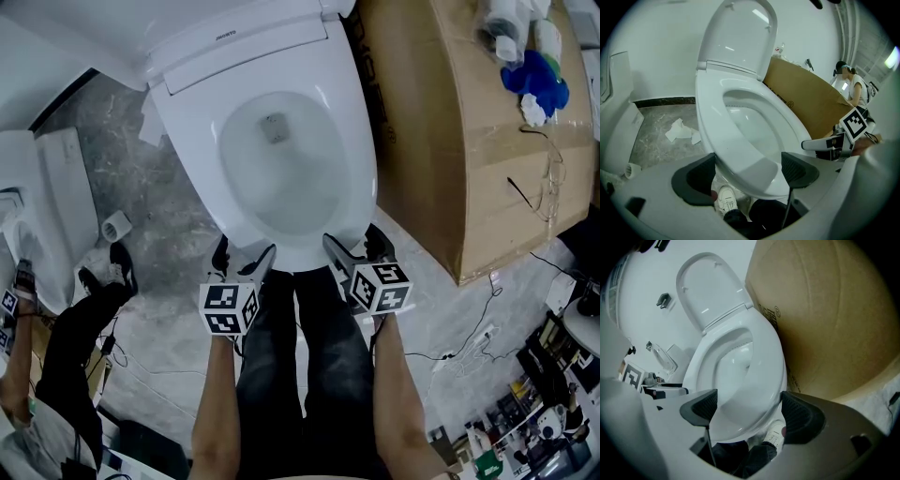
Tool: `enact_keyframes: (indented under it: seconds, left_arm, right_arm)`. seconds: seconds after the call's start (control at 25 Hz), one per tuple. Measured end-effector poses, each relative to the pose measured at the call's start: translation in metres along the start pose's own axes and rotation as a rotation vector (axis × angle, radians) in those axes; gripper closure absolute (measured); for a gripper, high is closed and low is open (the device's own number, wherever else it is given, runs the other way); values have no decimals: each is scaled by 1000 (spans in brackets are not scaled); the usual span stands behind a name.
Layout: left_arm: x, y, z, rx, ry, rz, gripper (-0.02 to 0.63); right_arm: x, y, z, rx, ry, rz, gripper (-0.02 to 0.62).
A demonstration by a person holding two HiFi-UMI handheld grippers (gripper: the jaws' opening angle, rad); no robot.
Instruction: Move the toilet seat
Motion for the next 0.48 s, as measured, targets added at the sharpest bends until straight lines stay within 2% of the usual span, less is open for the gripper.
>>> enact_keyframes:
  seconds: [0.48]
  left_arm:
    - [-4,-5,1,18,-44,12,178]
  right_arm:
    - [-5,-10,-6,-11,-3,-8,189]
Point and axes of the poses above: the fingertips, and each gripper's own axes: y forward along the fingers, z to its right, x out of its underside, the point moved 5 cm from there along -y, backward along the fingers, and after that the axes turned 9 degrees about y, right-handed, at the moved point
